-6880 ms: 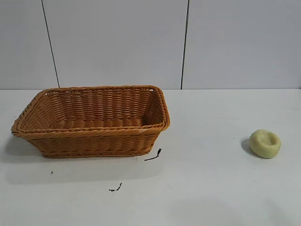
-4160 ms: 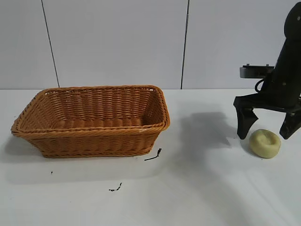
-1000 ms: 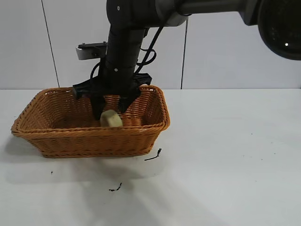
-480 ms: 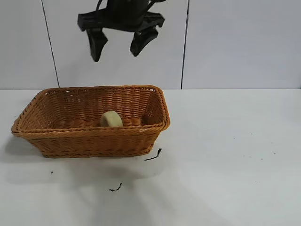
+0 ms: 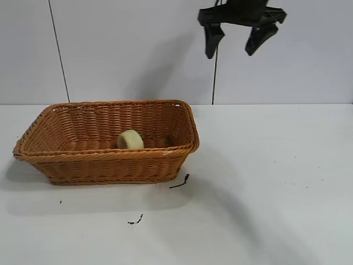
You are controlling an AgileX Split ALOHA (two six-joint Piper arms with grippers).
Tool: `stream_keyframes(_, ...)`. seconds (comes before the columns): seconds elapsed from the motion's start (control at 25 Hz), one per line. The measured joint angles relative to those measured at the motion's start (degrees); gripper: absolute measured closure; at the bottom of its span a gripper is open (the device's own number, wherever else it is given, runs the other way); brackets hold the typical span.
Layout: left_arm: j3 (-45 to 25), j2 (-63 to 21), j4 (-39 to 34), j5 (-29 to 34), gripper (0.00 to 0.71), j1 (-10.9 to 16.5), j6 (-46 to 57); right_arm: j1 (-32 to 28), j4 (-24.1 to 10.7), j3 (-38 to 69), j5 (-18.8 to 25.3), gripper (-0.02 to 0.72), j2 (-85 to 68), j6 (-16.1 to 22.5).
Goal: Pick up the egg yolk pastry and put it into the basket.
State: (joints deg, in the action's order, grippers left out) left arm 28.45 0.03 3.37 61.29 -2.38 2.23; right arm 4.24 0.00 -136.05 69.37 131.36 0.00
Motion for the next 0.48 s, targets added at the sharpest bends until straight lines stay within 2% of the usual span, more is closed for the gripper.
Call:
stream_keyframes(0.24, 0.00, 0.00, 0.00, 0.00, 0.015, 0.00, 0.00, -2.18, 0.00, 3.42, 0.05, 0.092, -4.26, -0.30)
stream_keyframes(0.48, 0.00, 0.00, 0.00, 0.00, 0.015, 0.00, 0.00, -2.24, 0.00, 17.50, -0.05, 0.093, -14.61, -0.47)
